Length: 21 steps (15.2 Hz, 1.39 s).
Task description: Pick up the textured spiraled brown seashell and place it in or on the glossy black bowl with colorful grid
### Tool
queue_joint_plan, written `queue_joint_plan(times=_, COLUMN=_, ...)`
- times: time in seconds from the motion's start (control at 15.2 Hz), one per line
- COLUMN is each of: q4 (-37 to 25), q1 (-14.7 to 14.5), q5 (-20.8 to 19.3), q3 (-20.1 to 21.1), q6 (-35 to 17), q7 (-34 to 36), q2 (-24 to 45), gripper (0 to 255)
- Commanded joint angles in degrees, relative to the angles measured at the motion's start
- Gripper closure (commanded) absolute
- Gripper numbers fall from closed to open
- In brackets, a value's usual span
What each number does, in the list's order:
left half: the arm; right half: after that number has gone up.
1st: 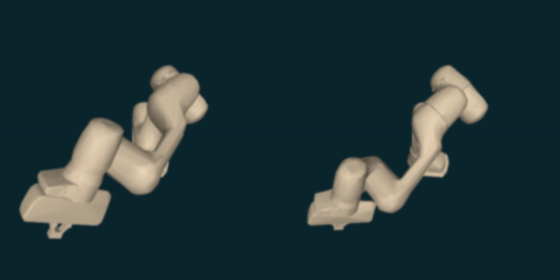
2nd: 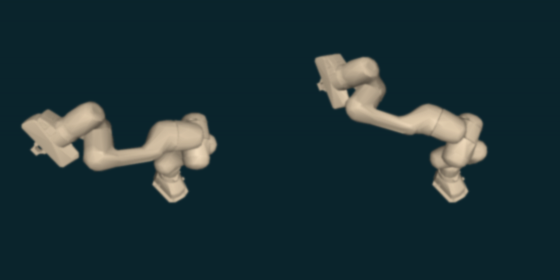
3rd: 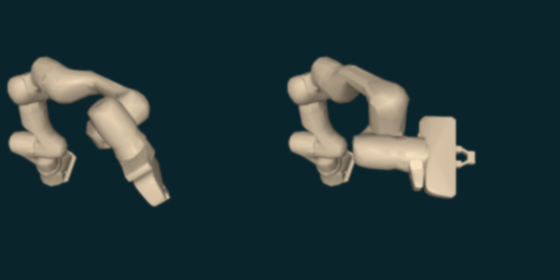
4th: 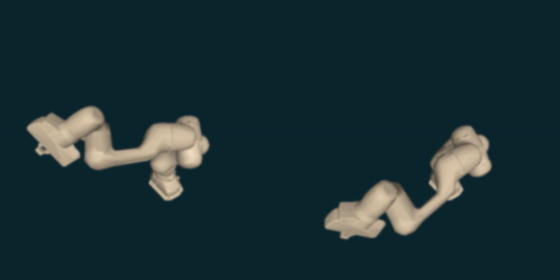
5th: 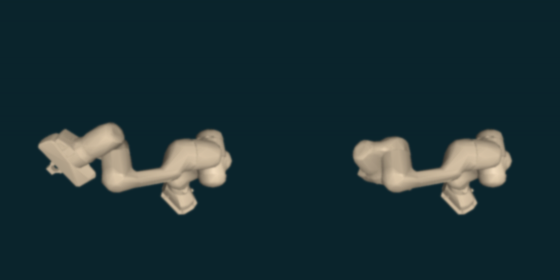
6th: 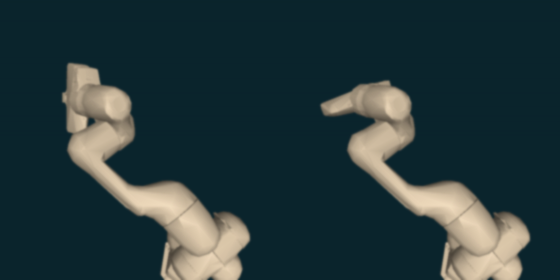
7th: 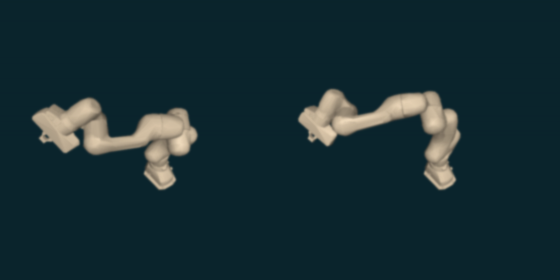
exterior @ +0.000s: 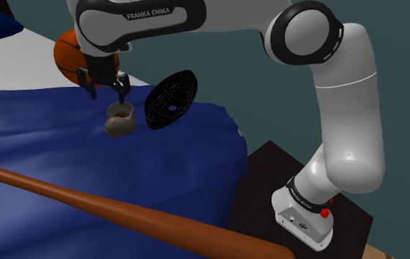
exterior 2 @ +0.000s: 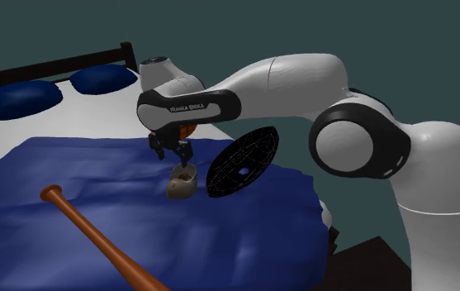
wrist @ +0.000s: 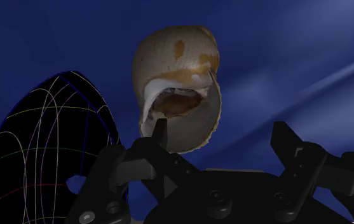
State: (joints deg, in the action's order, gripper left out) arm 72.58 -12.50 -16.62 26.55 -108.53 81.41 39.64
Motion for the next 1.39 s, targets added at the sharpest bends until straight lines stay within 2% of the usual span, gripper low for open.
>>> queue_joint_plan(times=0.0, q4=-2.33, q1=0.42, q5=2.43, q3=-0.07, q6=1.67, q7=2.52, q2=1.80, gripper=0)
queue_joint_plan(times=0.4, q4=0.41, q1=0.54, q5=1.93, q3=-0.37, q6=-1.96, q7=2.92, q2=2.81, gripper=0)
queue_joint_plan(times=0.86, q4=0.36, q1=0.53, q5=1.93, q3=-0.37, q6=-1.93, q7=2.92, q2=2.83, gripper=0)
queue_joint_plan(times=0.92, q4=0.36, q1=0.53, q5=1.93, q3=-0.37, q6=-1.93, q7=2.92, q2=2.83, gripper=255)
queue_joint_plan(times=1.32, q4=0.24, q1=0.49, q5=1.92, q3=-0.38, q6=-1.87, q7=2.92, q2=2.90, gripper=255)
